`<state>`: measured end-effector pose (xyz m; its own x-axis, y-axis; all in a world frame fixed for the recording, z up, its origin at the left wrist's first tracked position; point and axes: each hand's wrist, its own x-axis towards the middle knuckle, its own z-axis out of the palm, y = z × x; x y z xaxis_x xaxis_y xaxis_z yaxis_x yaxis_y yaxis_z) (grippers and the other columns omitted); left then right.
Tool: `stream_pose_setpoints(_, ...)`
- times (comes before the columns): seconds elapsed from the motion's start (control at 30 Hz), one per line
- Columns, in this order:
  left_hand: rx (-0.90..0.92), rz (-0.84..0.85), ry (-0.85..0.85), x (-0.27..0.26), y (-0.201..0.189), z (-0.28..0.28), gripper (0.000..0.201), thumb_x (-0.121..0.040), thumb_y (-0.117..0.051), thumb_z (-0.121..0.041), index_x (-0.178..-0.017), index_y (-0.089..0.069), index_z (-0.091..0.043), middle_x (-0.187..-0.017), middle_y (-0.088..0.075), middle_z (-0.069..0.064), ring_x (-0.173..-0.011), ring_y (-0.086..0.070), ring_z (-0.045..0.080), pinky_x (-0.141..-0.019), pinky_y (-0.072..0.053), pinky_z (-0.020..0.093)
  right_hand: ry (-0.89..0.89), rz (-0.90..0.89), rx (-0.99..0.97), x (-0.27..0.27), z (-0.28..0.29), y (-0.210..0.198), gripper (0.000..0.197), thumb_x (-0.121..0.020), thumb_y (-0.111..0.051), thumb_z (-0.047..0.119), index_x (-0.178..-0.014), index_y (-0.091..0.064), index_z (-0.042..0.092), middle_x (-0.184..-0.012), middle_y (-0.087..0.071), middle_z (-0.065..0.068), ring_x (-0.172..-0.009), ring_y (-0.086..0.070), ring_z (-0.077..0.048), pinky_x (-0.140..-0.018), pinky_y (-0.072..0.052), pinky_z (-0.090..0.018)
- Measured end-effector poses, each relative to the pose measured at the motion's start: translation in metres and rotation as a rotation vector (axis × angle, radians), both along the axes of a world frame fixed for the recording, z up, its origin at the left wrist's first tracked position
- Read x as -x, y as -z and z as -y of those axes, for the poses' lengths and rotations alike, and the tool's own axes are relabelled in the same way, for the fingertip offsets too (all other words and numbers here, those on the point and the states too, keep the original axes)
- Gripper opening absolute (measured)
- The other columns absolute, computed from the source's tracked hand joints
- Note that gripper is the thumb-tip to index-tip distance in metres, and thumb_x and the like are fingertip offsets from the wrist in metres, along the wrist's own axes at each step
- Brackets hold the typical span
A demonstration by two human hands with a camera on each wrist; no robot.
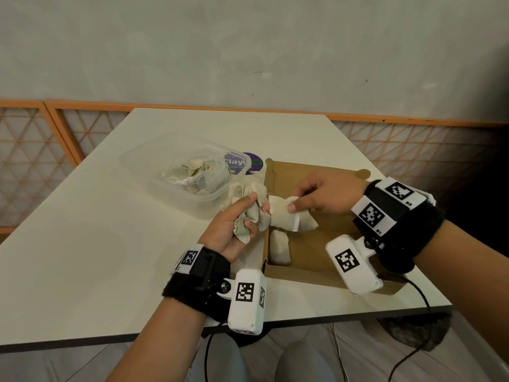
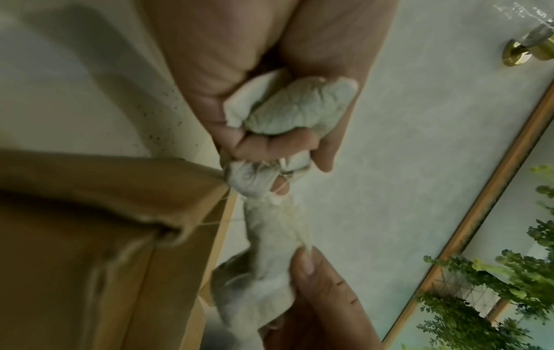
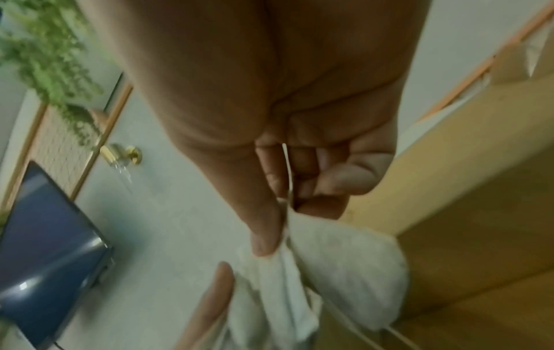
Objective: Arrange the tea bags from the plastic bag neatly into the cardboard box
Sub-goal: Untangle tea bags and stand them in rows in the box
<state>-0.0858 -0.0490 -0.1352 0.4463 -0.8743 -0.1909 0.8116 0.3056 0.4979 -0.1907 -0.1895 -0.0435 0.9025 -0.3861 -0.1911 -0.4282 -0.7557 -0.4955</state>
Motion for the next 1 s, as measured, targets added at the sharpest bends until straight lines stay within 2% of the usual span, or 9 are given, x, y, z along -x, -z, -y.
stream_pose_setpoints(0.17, 0.021, 0.172, -0.071, 0.003, 0.001, 0.001, 0.037, -0.071, -0.072, -0.034, -0.1, -0.062, -0.014, -0.09, -0.067, 0.003, -0.068, -0.063, 0.007, -0.04, -0.04, 0.008, 0.022, 0.183, -0.337, -0.01, -0.008, -0.006, 0.004, -0.079, -0.071, 0.016, -0.078, -0.069, 0.02, -0.073, -0.062, 0.003, -0.071, -0.052, -0.01, -0.062, -0.044, -0.019)
stream_pose_setpoints(0.23, 0.007, 0.223, -0.058, 0.003, 0.003, 0.001, 0.045, -0.067, -0.083, -0.025, -0.105, -0.062, -0.013, -0.089, -0.067, 0.003, -0.067, -0.062, 0.007, -0.039, -0.041, 0.01, 0.02, 0.208, -0.424, -0.015, -0.013, -0.004, 0.004, -0.079, -0.07, 0.013, -0.082, -0.07, 0.016, -0.076, -0.063, 0.0, -0.071, -0.053, -0.01, -0.057, -0.043, -0.016)
stream_pose_setpoints(0.37, -0.096, 0.124, -0.127, -0.001, 0.003, 0.0, 0.027, -0.071, -0.066, -0.009, -0.097, -0.06, -0.012, -0.082, -0.064, 0.003, -0.055, -0.057, 0.004, -0.034, -0.035, 0.008, 0.028, 0.212, -0.405, -0.017, -0.012, 0.002, 0.019, -0.08, -0.069, 0.024, -0.093, -0.072, 0.01, -0.086, -0.067, -0.003, -0.075, -0.056, -0.009, -0.062, -0.043, -0.02)
stream_pose_setpoints(0.5, -0.048, -0.022, -0.185, -0.007, 0.002, -0.002, 0.008, -0.084, -0.057, -0.009, -0.09, -0.061, -0.012, -0.082, -0.065, 0.003, -0.054, -0.06, 0.005, -0.034, -0.035, 0.007, 0.044, 0.194, -0.234, -0.009, 0.001, 0.005, 0.023, -0.08, -0.069, 0.008, -0.103, -0.07, 0.012, -0.064, -0.06, 0.014, -0.05, -0.053, 0.006, -0.048, -0.037, -0.007)
stream_pose_setpoints(0.6, -0.033, -0.02, -0.178, -0.009, 0.003, -0.001, 0.007, -0.09, -0.053, -0.011, -0.091, -0.06, -0.012, -0.083, -0.062, 0.002, -0.053, -0.059, 0.004, -0.035, -0.036, 0.007, -0.074, -0.039, -0.344, -0.005, 0.002, 0.004, 0.037, -0.081, -0.066, 0.001, -0.113, -0.059, 0.016, -0.064, -0.052, 0.001, -0.05, -0.044, -0.006, -0.049, -0.034, -0.016)
stream_pose_setpoints(0.7, -0.034, -0.018, -0.166, -0.01, 0.004, -0.001, 0.006, -0.09, -0.053, -0.011, -0.092, -0.058, -0.011, -0.082, -0.061, 0.002, -0.053, -0.058, 0.004, -0.035, -0.036, 0.008, -0.138, -0.121, -0.436, -0.004, 0.002, 0.003, 0.022, -0.081, -0.063, -0.002, -0.096, -0.064, 0.015, -0.067, -0.057, -0.006, -0.049, -0.043, -0.006, -0.046, -0.032, -0.014)
stream_pose_setpoints(0.77, -0.031, -0.015, -0.157, -0.01, 0.004, -0.001, 0.006, -0.09, -0.053, -0.011, -0.092, -0.059, -0.011, -0.08, -0.062, 0.002, -0.053, -0.058, 0.004, -0.035, -0.036, 0.007, -0.124, -0.189, -0.359, -0.006, 0.003, 0.009, 0.014, -0.079, -0.068, 0.003, -0.086, -0.068, 0.015, -0.061, -0.06, 0.0, -0.049, -0.042, -0.007, -0.049, -0.032, -0.017)
stream_pose_setpoints(0.9, -0.019, -0.006, -0.149, -0.01, 0.004, -0.001, 0.004, -0.089, -0.053, -0.013, -0.089, -0.057, -0.012, -0.073, -0.062, 0.001, -0.051, -0.056, 0.004, -0.035, -0.037, 0.007, -0.037, -0.225, -0.206, -0.014, 0.003, 0.028, 0.011, -0.076, -0.074, 0.012, -0.08, -0.068, 0.02, -0.076, -0.061, -0.003, -0.061, -0.048, -0.007, -0.057, -0.04, -0.017)
stream_pose_setpoints(1.0, -0.021, -0.006, -0.159, -0.011, 0.005, -0.001, 0.009, -0.081, -0.059, -0.012, -0.09, -0.058, -0.012, -0.078, -0.059, 0.0, -0.054, -0.054, 0.003, -0.035, -0.037, 0.007, -0.049, -0.213, -0.027, -0.02, 0.002, 0.035, 0.009, -0.077, -0.073, 0.021, -0.084, -0.069, 0.025, -0.087, -0.061, 0.009, -0.087, -0.054, -0.009, -0.084, -0.042, -0.025)
